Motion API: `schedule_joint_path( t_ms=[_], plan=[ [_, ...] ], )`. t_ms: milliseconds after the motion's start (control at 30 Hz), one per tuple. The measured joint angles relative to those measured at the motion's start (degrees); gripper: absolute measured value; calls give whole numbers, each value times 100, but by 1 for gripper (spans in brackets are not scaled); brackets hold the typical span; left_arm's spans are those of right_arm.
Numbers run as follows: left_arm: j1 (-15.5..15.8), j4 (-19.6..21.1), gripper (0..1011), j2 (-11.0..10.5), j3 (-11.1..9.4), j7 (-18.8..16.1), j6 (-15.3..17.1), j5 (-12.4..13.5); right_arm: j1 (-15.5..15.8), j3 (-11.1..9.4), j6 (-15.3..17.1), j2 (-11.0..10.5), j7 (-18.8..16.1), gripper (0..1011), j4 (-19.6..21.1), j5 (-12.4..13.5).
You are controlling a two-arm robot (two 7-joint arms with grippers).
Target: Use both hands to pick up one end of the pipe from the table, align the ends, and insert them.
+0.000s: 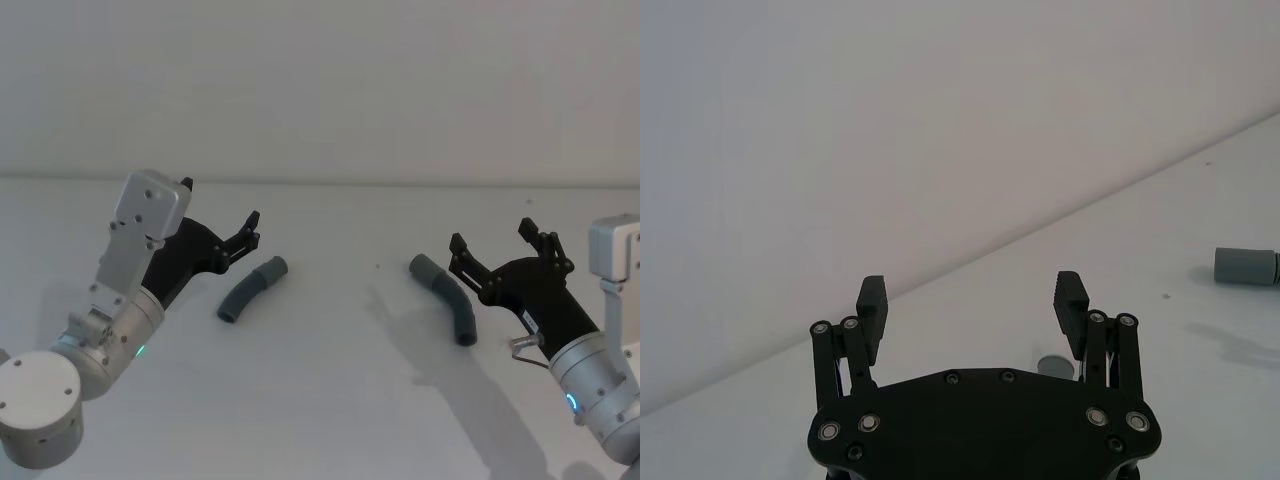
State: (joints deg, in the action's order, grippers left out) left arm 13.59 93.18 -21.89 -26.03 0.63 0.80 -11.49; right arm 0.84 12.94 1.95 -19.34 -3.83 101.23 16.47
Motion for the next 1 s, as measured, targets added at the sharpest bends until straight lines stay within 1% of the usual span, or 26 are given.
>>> schedule_joint_path(
  t_ms=[300,433,667,767,900,933,1000],
  plan=[
    [2,3,1001,1,0,7,15,2,0,0,0,0,0,1003,0,0],
    [10,26,1001,1,-2,45,141,-6,0,0,0,0,0,1003,0,0],
    [23,146,1001,-3,-7,152,592,-107,0,0,0,0,0,1003,0,0],
    [22,255,1001,-15,-5,205,910,-176,0,0,0,0,0,1003,0,0],
    [20,350,1001,-39,-4,251,1215,-223,0,0,0,0,0,1003,0,0],
    [20,405,1001,-57,-5,276,1387,-244,0,0,0,0,0,1003,0,0],
    [22,473,1001,-84,-12,307,1600,-263,-1,0,0,0,0,1003,0,0]
  ],
)
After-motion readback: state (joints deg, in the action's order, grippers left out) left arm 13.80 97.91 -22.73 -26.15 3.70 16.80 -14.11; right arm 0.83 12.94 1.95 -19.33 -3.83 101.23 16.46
